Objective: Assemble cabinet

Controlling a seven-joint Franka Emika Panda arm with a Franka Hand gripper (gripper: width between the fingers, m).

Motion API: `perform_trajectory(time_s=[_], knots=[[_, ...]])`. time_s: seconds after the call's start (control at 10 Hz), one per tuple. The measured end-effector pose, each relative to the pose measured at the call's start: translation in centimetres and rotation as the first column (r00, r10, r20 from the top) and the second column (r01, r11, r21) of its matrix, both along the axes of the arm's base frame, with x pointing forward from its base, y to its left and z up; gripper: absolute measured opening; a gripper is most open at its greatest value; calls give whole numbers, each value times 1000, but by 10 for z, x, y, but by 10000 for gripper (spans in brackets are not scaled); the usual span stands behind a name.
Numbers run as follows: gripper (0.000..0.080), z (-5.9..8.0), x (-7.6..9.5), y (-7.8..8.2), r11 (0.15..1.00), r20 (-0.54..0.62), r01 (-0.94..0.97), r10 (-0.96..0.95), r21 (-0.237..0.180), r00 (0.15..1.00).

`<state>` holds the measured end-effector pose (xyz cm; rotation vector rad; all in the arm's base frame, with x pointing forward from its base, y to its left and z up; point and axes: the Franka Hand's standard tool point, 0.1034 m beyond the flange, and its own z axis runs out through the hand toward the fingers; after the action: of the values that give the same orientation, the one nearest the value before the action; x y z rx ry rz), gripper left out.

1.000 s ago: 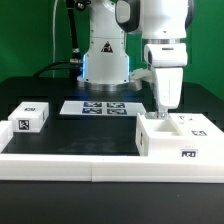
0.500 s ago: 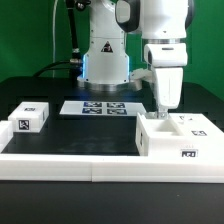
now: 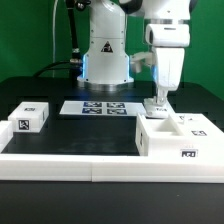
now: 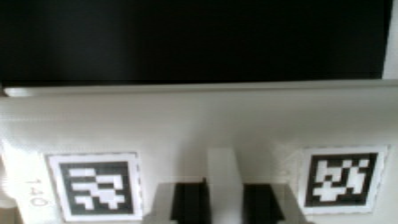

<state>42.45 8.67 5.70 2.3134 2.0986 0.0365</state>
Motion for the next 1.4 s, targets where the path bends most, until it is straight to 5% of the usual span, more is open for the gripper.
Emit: perform_trajectory(time_s=[0.4, 1.4], knots=[[69, 14, 17, -17, 1000, -5, 15, -15, -23, 1000], [70, -3, 26, -16, 1000, -26, 23, -24, -13, 999]])
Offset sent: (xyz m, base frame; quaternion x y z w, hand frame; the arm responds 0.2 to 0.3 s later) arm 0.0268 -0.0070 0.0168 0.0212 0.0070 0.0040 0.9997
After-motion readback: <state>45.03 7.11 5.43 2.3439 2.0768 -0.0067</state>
